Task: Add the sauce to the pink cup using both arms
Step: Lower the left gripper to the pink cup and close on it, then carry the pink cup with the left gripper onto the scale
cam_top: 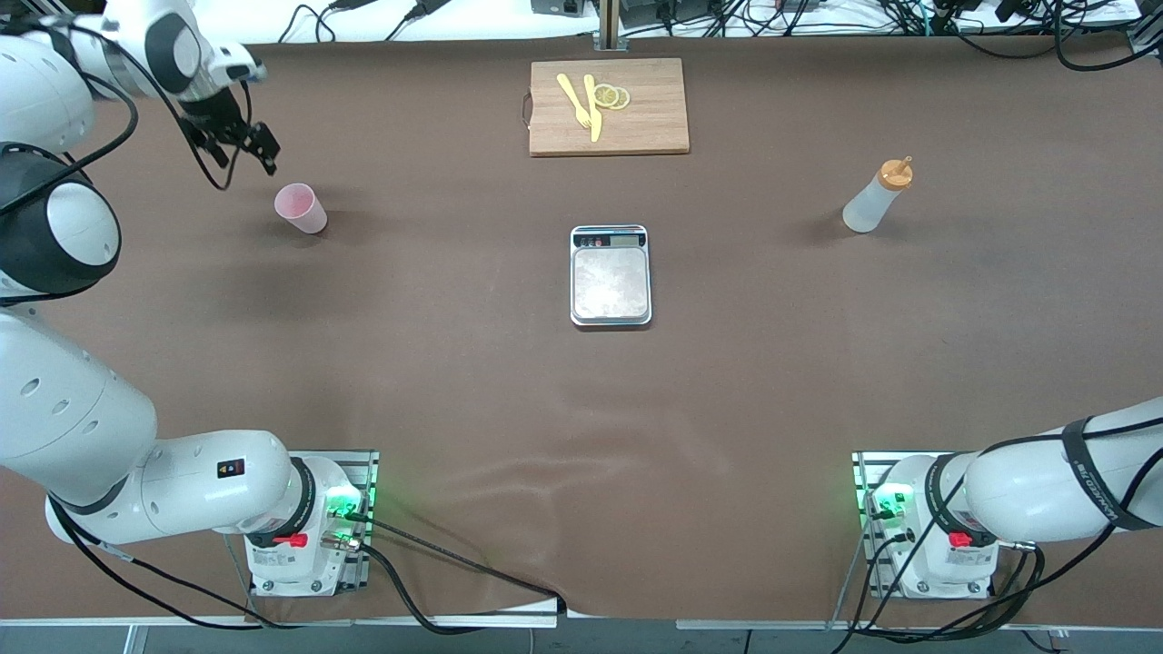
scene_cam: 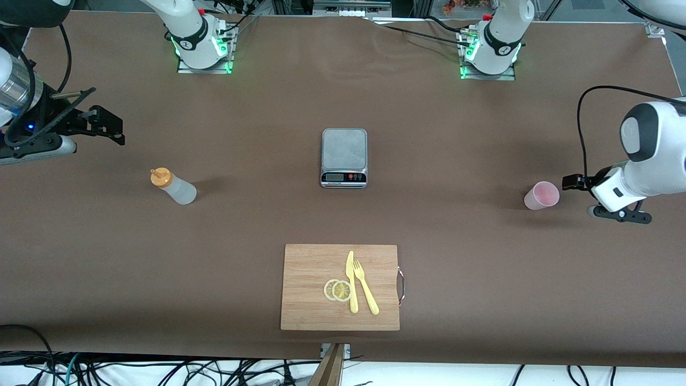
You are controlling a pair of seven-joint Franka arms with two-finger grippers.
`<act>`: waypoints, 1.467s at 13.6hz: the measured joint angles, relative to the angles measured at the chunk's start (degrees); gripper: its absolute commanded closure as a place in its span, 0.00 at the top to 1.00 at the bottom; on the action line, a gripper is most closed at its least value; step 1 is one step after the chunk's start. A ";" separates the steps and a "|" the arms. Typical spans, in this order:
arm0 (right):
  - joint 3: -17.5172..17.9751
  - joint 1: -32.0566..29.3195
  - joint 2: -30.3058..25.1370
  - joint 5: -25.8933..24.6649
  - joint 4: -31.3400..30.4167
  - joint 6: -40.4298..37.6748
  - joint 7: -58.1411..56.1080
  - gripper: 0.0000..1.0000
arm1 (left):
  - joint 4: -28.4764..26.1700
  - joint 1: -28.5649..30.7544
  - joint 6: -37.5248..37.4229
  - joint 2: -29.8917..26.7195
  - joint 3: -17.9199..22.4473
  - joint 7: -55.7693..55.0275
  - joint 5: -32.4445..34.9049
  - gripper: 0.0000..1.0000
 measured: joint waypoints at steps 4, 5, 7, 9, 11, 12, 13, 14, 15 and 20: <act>0.00 -0.01 0.00 0.00 0.00 0.00 0.00 1.00 | -1.06 1.85 1.48 3.63 -0.01 0.14 -3.13 0.81; 0.00 -0.01 0.00 0.00 0.00 0.01 0.00 1.00 | -1.06 2.00 1.51 4.02 -0.02 0.16 -3.60 0.79; 0.00 -0.01 0.00 0.00 0.00 0.01 0.00 1.00 | -1.04 2.12 1.66 4.56 -0.05 -0.06 -5.83 0.78; 0.00 -0.01 0.00 0.00 0.00 0.01 0.00 1.00 | -1.04 2.22 1.74 4.74 -0.05 -1.01 -8.29 0.77; 0.00 -0.01 0.00 0.00 0.00 0.01 0.00 1.00 | -1.04 2.47 2.13 5.29 -0.03 -2.46 -8.94 0.77; 0.00 -0.01 0.00 0.00 0.00 0.01 0.00 1.00 | -1.04 2.80 3.11 5.87 -0.02 -2.95 -8.95 0.75; 0.00 -0.01 0.00 0.00 0.00 0.01 0.00 1.00 | -1.02 3.20 4.10 6.57 0.00 -3.17 -8.95 0.57; 0.00 -0.01 0.00 0.00 0.00 0.01 0.00 1.00 | -0.91 3.63 4.81 7.22 0.01 -3.25 -8.96 0.35; 0.00 -0.01 0.00 0.00 0.00 0.01 0.00 1.00 | -0.71 3.97 5.05 7.76 0.01 -3.28 -8.96 0.14; 0.00 -0.01 0.00 0.00 0.00 0.32 0.00 1.00 | -0.35 4.09 4.70 8.34 -0.29 -5.19 -8.96 0.00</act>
